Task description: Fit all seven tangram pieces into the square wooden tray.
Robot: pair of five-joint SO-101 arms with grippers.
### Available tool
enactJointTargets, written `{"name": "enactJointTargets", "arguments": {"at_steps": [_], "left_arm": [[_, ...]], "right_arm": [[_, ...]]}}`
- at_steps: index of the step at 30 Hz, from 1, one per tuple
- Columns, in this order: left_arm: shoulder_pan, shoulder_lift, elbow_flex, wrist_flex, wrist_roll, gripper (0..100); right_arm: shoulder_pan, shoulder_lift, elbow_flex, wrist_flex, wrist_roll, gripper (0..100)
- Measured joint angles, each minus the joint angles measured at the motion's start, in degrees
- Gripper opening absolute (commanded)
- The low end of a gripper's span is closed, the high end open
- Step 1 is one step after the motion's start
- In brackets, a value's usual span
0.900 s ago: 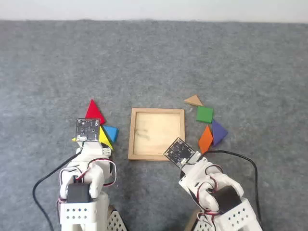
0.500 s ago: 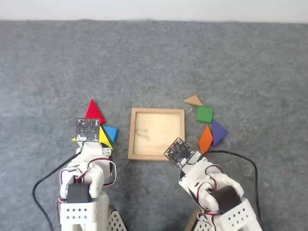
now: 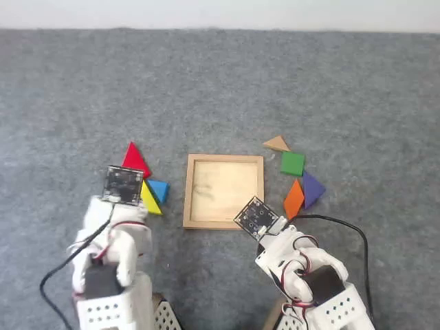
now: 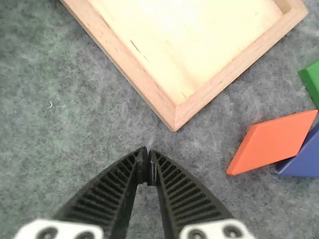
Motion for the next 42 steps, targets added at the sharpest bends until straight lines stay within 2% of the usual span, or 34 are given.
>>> {"name": "enactJointTargets", "arguments": {"at_steps": [3,7,12,19,25,34,42], "left_arm": [[-4.48,0.44,-7.82,0.53,2.99,8],[-4.84,9.14,-17.23,2.55,5.19,8],[-4.84,33.14,-27.43,1.93,9.76,9],[-3.25,68.13,-41.76,1.23,10.20,28],[-0.88,87.47,-49.41,1.05,10.37,29],[-0.97,98.64,-53.54,-5.19,10.46,29],[-1.41,103.56,-53.63,-6.42,4.84,29]], "right_arm": [[0.00,0.00,0.00,0.00,0.00,0.9],[0.00,0.00,0.00,0.00,0.00,0.9],[0.00,0.00,0.00,0.00,0.00,0.9],[0.00,0.00,0.00,0.00,0.00,0.9],[0.00,0.00,0.00,0.00,0.00,0.9],[0.00,0.00,0.00,0.00,0.00,0.9],[0.00,0.00,0.00,0.00,0.00,0.9]]}}
